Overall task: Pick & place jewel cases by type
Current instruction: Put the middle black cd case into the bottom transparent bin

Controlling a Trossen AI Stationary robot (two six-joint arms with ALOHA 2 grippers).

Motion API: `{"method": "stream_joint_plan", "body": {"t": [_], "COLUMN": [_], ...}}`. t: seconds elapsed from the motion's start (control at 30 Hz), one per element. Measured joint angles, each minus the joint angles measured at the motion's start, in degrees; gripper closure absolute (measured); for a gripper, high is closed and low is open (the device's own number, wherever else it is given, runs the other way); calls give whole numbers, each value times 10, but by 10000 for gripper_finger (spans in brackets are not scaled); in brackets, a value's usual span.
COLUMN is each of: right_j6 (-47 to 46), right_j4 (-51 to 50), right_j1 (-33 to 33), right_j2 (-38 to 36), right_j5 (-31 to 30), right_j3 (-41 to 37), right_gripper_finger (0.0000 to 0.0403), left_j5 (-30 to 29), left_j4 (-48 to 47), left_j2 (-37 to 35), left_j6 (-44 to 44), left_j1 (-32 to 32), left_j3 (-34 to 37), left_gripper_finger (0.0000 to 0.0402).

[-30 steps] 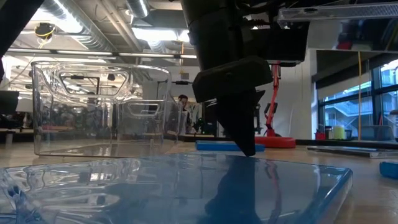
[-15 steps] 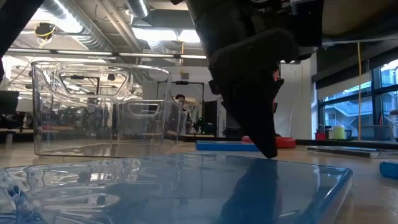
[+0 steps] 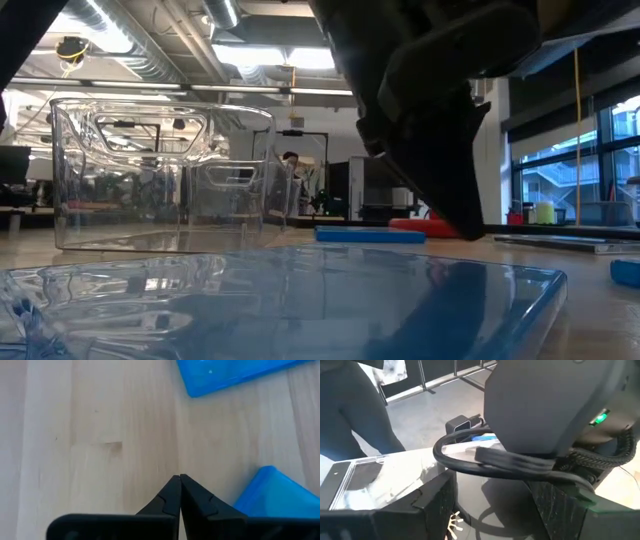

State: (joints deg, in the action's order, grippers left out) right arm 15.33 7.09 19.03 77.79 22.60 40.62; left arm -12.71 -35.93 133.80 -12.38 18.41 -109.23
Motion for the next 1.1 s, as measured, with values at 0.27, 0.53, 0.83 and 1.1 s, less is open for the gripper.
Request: {"method": "stream_joint_plan", "body": {"t": [0.27, 0.53, 0.83, 1.1], "right_j6": [6, 3, -12, 87], "right_j4": [-32, 6, 111, 148], "right_j1": [0, 8, 19, 24], "right_j2": [1, 2, 3, 4], "right_j5": [-44, -71, -98, -122], "right_j3": [1, -31, -89, -100], "right_gripper_finger": [148, 148, 148, 148], "left_j5": [-31, -27, -20, -8], "left_j4": [-55, -53, -54, -51], "left_j2": [0, 7, 15, 14], "left_j6": [22, 26, 22, 19], "left_j1": [-8, -10, -10, -13], "left_j3": [-1, -1, 0, 1], "left_gripper_finger": [398, 398, 398, 398]}}
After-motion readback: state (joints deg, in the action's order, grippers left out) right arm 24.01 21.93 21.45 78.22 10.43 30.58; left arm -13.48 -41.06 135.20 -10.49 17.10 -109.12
